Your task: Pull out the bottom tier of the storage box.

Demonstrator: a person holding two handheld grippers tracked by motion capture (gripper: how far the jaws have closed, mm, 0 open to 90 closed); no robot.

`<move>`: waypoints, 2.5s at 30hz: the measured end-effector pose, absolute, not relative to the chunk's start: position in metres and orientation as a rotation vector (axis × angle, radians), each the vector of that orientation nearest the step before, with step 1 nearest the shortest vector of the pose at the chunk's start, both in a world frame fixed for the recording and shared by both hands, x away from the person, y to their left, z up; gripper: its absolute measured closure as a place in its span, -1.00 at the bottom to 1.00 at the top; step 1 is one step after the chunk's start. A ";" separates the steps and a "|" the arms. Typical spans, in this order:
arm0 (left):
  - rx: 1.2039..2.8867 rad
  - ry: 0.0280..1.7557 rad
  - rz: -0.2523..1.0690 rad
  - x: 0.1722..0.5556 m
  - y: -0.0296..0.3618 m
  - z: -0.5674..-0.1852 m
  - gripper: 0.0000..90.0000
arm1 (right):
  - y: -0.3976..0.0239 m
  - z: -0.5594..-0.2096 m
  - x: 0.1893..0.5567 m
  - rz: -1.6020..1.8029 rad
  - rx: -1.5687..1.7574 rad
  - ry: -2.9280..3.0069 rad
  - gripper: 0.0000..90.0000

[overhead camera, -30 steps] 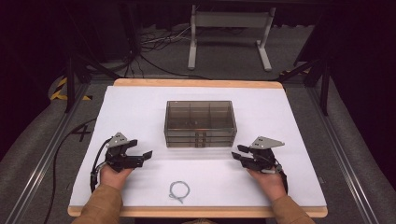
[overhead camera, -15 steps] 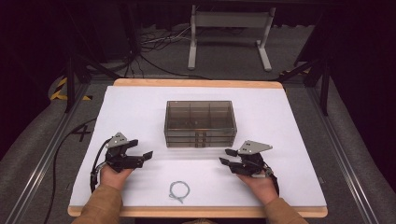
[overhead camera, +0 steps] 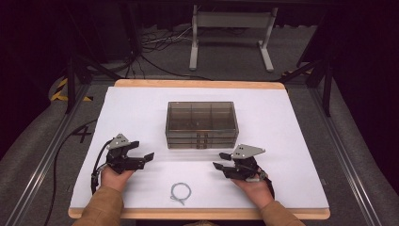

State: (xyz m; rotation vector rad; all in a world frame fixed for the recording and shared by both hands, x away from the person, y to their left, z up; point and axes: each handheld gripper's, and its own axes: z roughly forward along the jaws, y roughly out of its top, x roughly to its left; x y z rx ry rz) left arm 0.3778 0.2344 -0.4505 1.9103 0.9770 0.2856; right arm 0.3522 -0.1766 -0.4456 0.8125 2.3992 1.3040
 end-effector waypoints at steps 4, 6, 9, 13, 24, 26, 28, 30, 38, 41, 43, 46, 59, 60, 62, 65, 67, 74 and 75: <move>1.910 0.977 0.287 0.378 0.234 -0.451 -0.64 | -0.174 -0.446 0.352 1.307 0.816 2.392 0.20; 1.911 0.978 0.287 0.378 0.234 -0.451 -0.64 | -0.171 -0.447 0.351 1.305 0.800 2.394 0.20; 1.911 0.978 0.287 0.378 0.234 -0.451 -0.64 | -0.168 -0.448 0.351 1.291 0.782 2.403 0.20; 1.910 0.976 0.285 0.378 0.234 -0.450 -0.64 | -0.166 -0.448 0.350 1.281 0.761 2.400 0.20; 1.911 0.976 0.285 0.378 0.234 -0.450 -0.64 | -0.165 -0.447 0.348 1.239 0.771 2.357 0.23; 1.911 0.976 0.285 0.378 0.234 -0.450 -0.64 | -0.162 -0.447 0.346 1.179 0.758 2.348 0.22; 1.913 0.977 0.285 0.378 0.234 -0.450 -0.64 | -0.160 -0.446 0.345 1.134 0.748 2.337 0.21; 1.913 0.976 0.285 0.378 0.234 -0.450 -0.64 | -0.156 -0.446 0.345 1.098 0.740 2.334 0.21; 1.918 0.981 0.284 0.378 0.234 -0.451 -0.63 | -0.144 -0.441 0.338 0.910 0.635 2.273 0.24; 1.919 0.983 0.285 0.378 0.234 -0.451 -0.63 | -0.139 -0.440 0.335 0.847 0.607 2.246 0.26; 1.920 0.984 0.286 0.378 0.234 -0.451 -0.63 | -0.136 -0.440 0.334 0.814 0.585 2.236 0.28; 1.924 0.983 0.287 0.378 0.233 -0.451 -0.62 | -0.133 -0.440 0.333 0.764 0.559 2.215 0.29; 1.929 0.980 0.286 0.378 0.233 -0.451 -0.60 | -0.120 -0.450 0.325 0.622 0.408 2.120 0.29; 1.928 0.982 0.285 0.378 0.233 -0.451 -0.60 | -0.119 -0.450 0.324 0.609 0.398 2.111 0.29; 1.928 0.983 0.285 0.378 0.233 -0.451 -0.59 | -0.116 -0.450 0.324 0.582 0.380 2.105 0.29; 1.927 0.984 0.288 0.378 0.232 -0.451 -0.59 | -0.113 -0.451 0.324 0.556 0.381 2.095 0.31; 1.928 0.985 0.288 0.378 0.232 -0.451 -0.59 | -0.112 -0.451 0.324 0.531 0.376 2.089 0.32; 1.929 0.984 0.288 0.379 0.233 -0.451 -0.58 | -0.107 -0.452 0.323 0.473 0.339 2.067 0.34; 1.929 0.984 0.288 0.379 0.233 -0.451 -0.59 | -0.106 -0.452 0.323 0.464 0.337 2.064 0.34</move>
